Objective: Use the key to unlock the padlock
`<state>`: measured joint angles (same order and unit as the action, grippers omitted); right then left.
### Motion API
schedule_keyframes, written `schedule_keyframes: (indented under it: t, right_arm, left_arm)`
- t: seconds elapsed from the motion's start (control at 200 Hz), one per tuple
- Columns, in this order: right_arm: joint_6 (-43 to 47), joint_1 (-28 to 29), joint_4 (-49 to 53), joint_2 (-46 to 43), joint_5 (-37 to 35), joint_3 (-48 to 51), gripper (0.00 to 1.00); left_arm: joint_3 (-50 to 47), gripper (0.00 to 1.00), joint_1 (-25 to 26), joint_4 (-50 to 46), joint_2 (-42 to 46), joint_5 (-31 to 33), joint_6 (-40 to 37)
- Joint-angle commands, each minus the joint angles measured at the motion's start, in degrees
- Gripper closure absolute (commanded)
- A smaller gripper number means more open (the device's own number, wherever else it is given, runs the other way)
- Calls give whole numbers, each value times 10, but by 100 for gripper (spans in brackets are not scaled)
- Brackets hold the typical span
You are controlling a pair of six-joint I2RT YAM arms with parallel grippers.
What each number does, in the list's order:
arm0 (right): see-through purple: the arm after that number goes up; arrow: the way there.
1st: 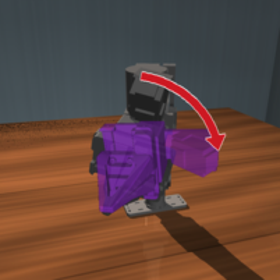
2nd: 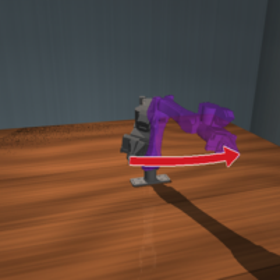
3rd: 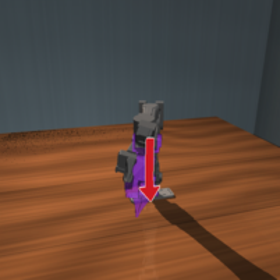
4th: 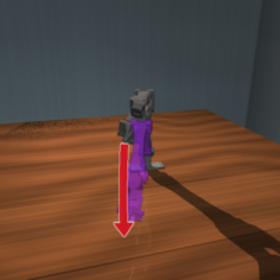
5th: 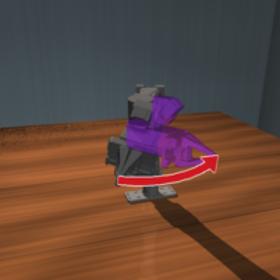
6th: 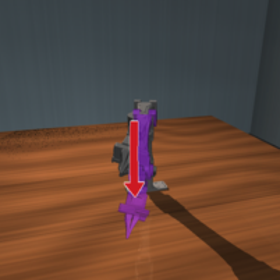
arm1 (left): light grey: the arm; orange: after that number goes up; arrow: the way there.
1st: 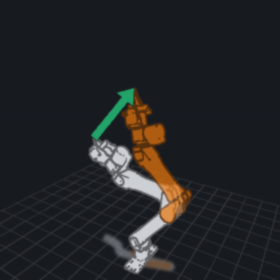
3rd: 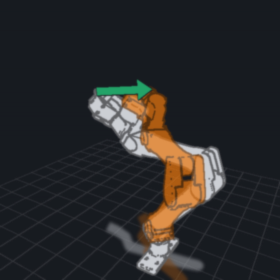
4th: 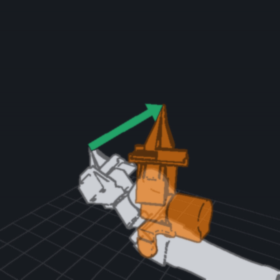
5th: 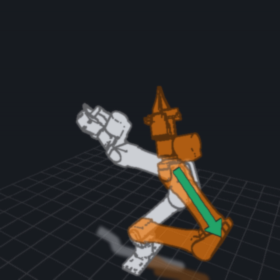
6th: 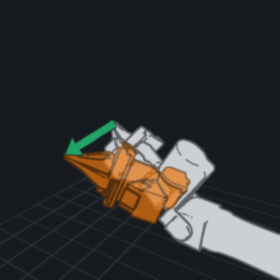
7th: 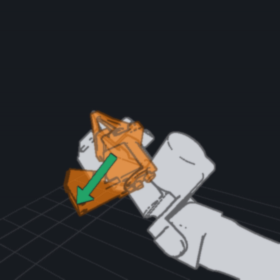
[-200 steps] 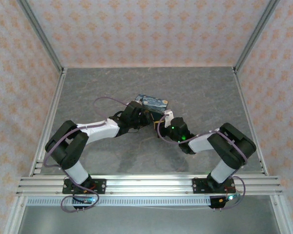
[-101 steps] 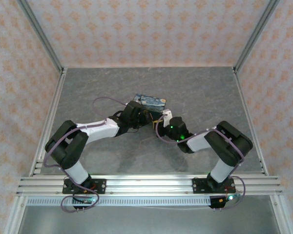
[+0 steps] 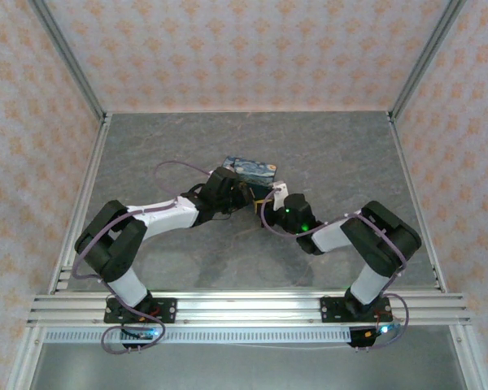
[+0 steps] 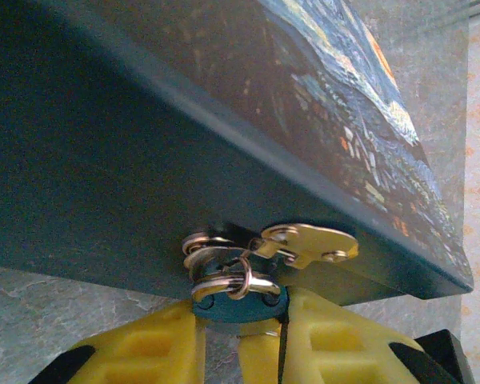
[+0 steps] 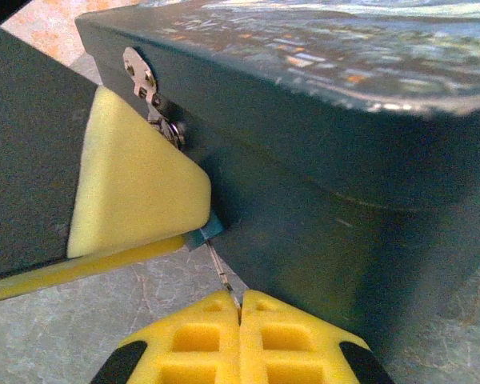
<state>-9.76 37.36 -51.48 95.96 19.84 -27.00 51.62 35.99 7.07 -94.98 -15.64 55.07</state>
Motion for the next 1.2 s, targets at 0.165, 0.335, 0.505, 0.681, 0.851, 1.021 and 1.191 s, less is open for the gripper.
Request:
schedule_keyframes:
  t: [0.165, 0.335, 0.505, 0.681, 0.851, 1.021, 1.191]
  right_arm:
    - [-20, -19, -41, 0, 15, -24, 100]
    - [-12, -17, -44, 3, 9, -29, 100]
    - [-37, -17, -52, 17, 36, -49, 100]
    - [-45, -20, -53, 14, 39, -60, 100]
    - [-65, -35, -50, 17, 70, -68, 100]
    - [-71, -45, -43, 24, 94, -67, 100]
    - [-77, -49, -34, 29, 107, -69, 100]
  left_arm:
    - [6, 73, 11, -6, 21, -22, -3]
    - [8, 73, 10, -6, 18, -23, -2]
    - [6, 73, 10, -3, 17, -24, -1]
    - [5, 73, 11, -4, 18, -23, -3]
    - [3, 73, 11, -2, 18, -23, -3]
    - [2, 73, 11, 0, 18, -23, -2]
    - [2, 73, 11, 1, 16, -22, -1]
